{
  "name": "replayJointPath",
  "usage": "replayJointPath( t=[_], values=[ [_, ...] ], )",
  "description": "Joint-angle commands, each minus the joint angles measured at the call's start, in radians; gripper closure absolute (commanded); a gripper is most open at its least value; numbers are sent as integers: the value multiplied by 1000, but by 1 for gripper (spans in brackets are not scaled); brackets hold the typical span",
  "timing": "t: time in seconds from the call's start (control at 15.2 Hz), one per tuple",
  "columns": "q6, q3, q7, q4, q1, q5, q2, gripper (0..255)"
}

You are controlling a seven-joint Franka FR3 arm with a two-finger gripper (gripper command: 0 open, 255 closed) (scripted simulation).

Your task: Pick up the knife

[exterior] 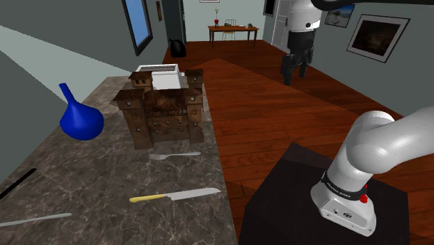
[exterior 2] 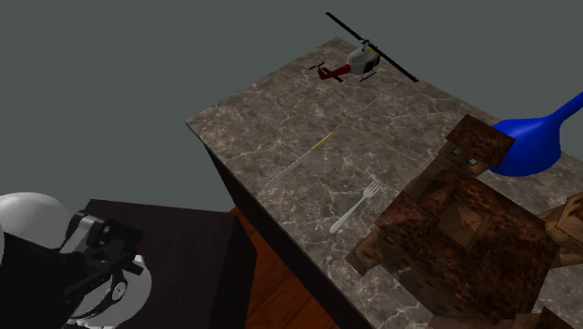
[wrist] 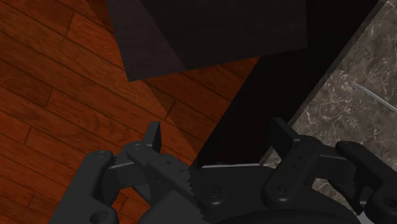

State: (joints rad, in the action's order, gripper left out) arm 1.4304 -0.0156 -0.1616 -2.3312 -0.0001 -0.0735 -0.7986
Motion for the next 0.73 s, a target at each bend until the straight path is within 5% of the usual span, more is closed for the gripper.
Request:
replayJointPath(
  t=[0.0,0.66],
  values=[
    [0,0,0,0,0,0,0,0],
    [287,59,64,-57,109,69,218,0]
  ],
)
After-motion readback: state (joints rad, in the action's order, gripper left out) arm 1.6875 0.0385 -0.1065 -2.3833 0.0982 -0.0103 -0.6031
